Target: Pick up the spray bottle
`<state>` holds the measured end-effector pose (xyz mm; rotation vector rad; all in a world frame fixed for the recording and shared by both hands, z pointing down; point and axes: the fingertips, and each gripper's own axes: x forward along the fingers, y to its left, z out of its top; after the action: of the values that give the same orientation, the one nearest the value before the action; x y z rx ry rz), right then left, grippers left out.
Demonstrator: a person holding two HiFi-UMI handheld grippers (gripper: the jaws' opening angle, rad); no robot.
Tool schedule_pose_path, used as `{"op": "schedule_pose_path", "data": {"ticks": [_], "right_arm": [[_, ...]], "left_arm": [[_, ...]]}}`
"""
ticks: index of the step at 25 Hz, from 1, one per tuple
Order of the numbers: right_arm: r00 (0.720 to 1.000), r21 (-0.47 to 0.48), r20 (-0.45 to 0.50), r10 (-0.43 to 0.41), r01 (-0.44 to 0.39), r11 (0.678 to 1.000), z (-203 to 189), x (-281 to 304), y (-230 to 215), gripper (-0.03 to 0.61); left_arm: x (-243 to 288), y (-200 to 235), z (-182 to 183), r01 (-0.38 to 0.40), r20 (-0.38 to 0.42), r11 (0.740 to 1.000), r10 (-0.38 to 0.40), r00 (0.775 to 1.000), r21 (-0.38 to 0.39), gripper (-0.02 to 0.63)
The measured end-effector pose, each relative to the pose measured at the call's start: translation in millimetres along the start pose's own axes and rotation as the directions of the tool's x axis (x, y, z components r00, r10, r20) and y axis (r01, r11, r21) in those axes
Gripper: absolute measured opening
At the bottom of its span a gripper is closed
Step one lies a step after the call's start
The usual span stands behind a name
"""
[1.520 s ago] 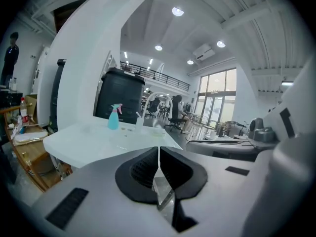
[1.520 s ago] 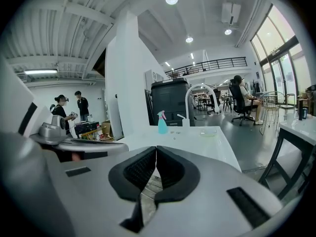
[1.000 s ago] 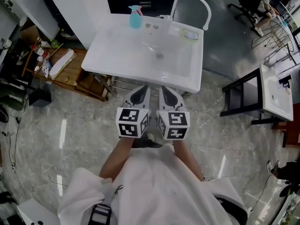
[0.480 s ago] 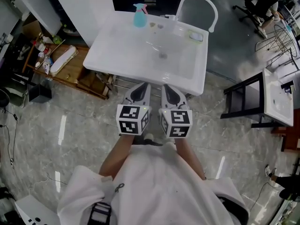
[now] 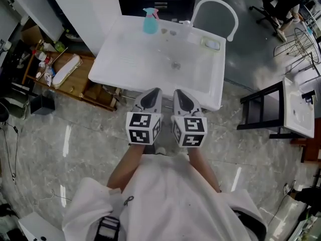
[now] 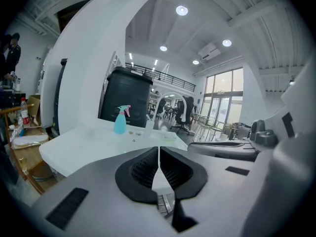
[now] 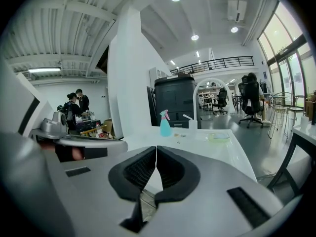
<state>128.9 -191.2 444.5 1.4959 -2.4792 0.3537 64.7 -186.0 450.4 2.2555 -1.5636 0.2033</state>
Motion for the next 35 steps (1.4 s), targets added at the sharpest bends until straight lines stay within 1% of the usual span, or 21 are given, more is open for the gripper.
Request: {"op": "schedule_pose_path", "data": {"ticks": [6, 13, 20, 28, 35], "right_arm": [[1.000, 0.023, -0.012, 0.000, 0.000, 1.000, 5.4, 33.1, -4.1, 0.028], [1.000, 0.052, -0.023, -0.006, 0.008, 0.999, 18.2, 82.1, -9.4, 0.028], [0.999, 0.052, -0.044, -0.005, 0.008, 0.999, 31.3, 131.6, -5.1, 0.028], [0.998, 0.052, -0.048, -0.044, 0.046, 0.998, 57.5, 186.7, -13.8, 0.028], [0.997, 0.050, -0.051, -0.065, 0.068, 0.996, 74.1, 226.2, -15.9, 0.028]], "left_arm": [[26.9, 16.9, 9.5, 0.038, -0.007, 0.999, -0.038, 0.999, -0.021, 0.034], [59.6, 52.2, 28.9, 0.028, -0.018, 0.999, -0.028, 0.999, -0.035, 0.034], [90.2, 92.5, 48.6, 0.023, -0.036, 0.999, -0.024, 0.999, -0.040, 0.034], [132.4, 126.4, 78.5, 0.066, -0.049, 0.998, -0.067, 0.997, -0.023, 0.034], [163.4, 146.6, 98.0, 0.120, -0.056, 0.993, -0.119, 0.991, 0.000, 0.034]]}}
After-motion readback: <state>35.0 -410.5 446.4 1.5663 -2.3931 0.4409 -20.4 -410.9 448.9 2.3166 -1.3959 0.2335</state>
